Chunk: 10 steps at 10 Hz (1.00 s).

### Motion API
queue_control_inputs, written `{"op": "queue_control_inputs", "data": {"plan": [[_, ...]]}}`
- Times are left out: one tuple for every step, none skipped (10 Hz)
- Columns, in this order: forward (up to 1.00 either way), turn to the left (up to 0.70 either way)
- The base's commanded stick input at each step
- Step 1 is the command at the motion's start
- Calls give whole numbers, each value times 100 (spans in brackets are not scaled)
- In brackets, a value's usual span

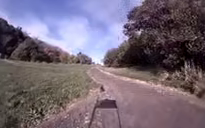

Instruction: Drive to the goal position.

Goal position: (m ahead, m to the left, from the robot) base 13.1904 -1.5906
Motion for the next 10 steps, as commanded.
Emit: {"op": "queue_control_inputs", "data": {"plan": [[70, -14], [70, -14], [70, -14], [70, -14], [70, -14], [70, -14], [70, -14], [70, -14], [70, -14], [70, -14]]}}
